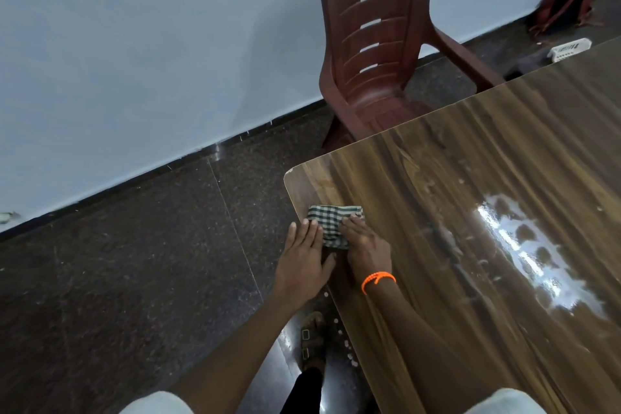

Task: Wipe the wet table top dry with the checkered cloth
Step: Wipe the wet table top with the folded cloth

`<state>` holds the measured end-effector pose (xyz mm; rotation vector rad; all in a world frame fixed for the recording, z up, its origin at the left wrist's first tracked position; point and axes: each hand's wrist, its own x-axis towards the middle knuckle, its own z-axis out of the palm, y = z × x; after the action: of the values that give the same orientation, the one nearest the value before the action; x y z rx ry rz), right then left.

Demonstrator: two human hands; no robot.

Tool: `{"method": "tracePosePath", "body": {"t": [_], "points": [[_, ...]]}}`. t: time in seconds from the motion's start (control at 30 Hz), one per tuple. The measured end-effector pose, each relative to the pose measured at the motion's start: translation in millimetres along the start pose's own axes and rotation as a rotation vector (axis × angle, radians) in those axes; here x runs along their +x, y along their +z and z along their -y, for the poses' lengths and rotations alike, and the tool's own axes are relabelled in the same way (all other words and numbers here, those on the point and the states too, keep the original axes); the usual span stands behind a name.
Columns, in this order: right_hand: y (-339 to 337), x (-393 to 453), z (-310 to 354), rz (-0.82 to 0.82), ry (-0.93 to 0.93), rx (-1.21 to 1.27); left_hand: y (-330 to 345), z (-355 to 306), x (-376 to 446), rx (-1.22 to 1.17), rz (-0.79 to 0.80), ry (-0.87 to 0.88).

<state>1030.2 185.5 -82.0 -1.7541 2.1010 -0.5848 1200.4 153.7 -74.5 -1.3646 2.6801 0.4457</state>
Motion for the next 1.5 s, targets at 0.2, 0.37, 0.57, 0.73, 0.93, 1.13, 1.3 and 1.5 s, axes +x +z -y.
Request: {"method": "tracePosePath", "body": {"t": [0.2, 0.37, 0.57, 0.73, 0.93, 1.13, 1.3, 1.5], "points": [[0, -34, 2, 0.065, -0.107, 0.021, 13, 0, -46, -0.032, 0.033, 0.035], [-27, -28, -28, 0.016, -0.063, -0.011, 16, -23, -19, -0.058, 0.002, 0.103], [-28, 37, -42, -0.073, 0.068, -0.015, -3, -18, 58, -0.025, -0.014, 0.121], [-13, 81, -7, -0.033, 0.012, 0.022, -18, 30, 75, 0.021, -0.072, 0.068], [7, 58, 19, 0.032, -0.098, 0.034, -8, 52, 32, 0.035, -0.085, 0.048], [-16, 30, -18, -0.001, -0.069, 0.009, 1, 9, 27, 0.009, -0.041, 0.093], [-27, 64, -46, -0.115, 0.104, 0.013, -12, -8, 91, 0.080, -0.005, 0.185], [-20, 125, -39, -0.104, 0.176, -0.002, -35, 23, 141, 0.172, -0.045, 0.165]]}}
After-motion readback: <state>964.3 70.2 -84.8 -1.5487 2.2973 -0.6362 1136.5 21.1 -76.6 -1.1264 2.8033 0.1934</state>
